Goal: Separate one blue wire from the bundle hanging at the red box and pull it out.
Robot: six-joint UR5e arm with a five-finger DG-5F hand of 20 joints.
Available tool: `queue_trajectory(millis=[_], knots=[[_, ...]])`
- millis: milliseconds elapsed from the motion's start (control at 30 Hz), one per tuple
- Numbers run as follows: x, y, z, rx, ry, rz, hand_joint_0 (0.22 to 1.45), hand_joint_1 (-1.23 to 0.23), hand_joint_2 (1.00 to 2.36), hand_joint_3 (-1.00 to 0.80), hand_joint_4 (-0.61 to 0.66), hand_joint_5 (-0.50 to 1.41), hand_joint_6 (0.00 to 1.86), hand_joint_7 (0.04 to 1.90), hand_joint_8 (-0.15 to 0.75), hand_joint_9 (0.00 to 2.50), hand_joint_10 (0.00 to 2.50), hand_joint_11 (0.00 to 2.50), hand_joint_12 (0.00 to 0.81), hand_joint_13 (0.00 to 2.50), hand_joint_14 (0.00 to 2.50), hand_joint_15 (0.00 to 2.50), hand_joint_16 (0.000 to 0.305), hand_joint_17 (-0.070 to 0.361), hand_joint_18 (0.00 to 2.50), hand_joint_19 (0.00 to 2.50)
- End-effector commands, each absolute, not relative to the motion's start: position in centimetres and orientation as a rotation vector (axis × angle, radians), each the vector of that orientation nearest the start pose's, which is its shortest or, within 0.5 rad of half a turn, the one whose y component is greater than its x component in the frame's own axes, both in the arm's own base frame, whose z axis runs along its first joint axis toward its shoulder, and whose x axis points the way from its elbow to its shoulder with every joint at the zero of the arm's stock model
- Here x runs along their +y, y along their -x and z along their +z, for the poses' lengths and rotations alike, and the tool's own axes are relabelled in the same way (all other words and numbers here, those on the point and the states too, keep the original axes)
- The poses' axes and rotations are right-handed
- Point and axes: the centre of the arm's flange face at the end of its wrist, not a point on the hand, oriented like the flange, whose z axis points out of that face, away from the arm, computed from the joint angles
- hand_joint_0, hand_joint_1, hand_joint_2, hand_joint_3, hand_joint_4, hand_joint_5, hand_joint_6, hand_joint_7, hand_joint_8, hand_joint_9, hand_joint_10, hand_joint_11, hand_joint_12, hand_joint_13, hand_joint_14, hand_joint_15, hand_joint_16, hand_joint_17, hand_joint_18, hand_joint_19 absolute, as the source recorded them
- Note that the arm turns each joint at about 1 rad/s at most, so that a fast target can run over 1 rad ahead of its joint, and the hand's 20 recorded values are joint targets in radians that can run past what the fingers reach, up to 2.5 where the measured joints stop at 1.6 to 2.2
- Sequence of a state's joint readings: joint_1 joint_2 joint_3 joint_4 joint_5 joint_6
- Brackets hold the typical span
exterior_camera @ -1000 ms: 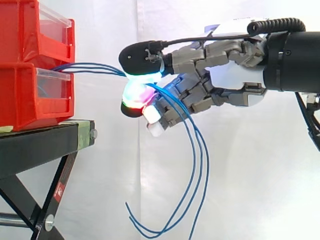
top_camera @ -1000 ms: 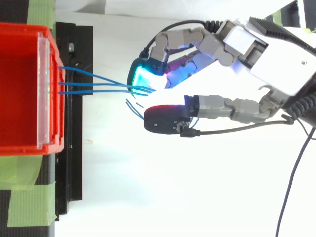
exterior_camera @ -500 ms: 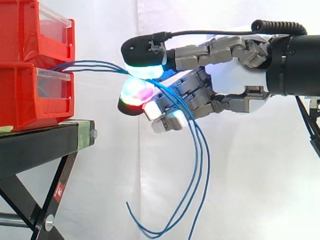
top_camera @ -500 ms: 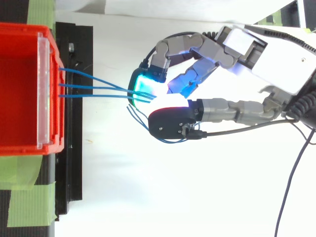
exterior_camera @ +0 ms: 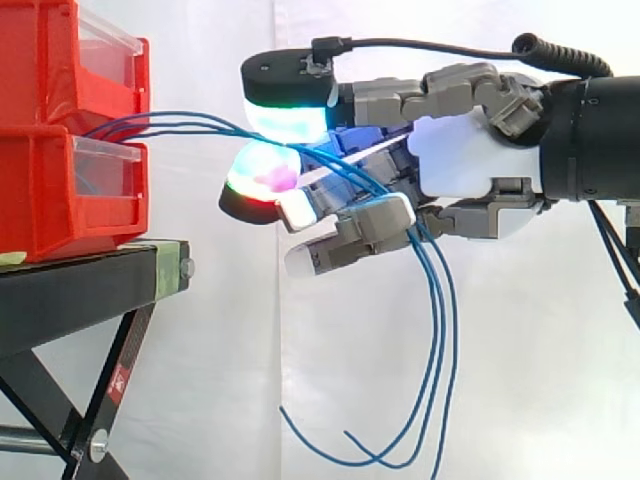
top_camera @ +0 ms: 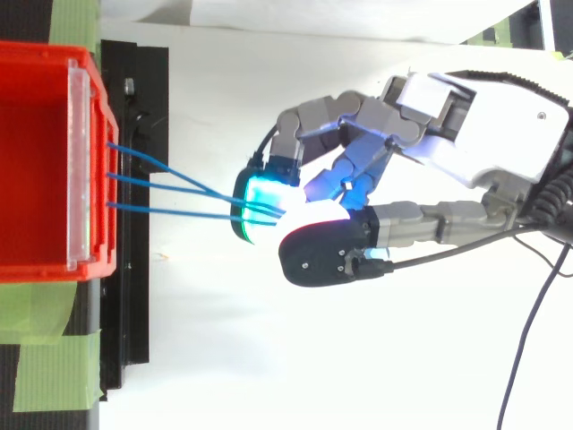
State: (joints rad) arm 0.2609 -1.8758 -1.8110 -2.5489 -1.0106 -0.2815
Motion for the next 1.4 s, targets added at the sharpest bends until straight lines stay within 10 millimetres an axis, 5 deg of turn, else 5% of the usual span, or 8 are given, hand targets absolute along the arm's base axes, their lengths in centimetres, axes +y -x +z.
queue_trajectory(millis=[0,1067,1367], knots=[[-3.7,-57.9,26.7,1.094,-1.192,0.848,0.71,-0.61,1.03,-0.15,0.27,-0.19,0.73,1.05,0.423,1.1,0.02,0.82,0.301,1.55,0.01,1.49,0.038,0.086,0.54,0.4],[-4.1,-57.4,27.4,1.129,-1.185,0.839,0.76,-0.9,1.0,-0.5,0.25,-0.23,0.8,1.0,0.362,0.99,0.02,0.95,0.304,1.48,0.01,1.53,0.034,0.076,0.54,0.39],[-4.4,-57.2,27.2,1.142,-1.188,0.824,0.61,-0.74,1.0,-0.5,0.25,-0.21,0.77,1.0,0.381,1.03,0.02,0.93,0.3,1.49,0.01,1.54,0.036,0.081,0.53,0.45]])
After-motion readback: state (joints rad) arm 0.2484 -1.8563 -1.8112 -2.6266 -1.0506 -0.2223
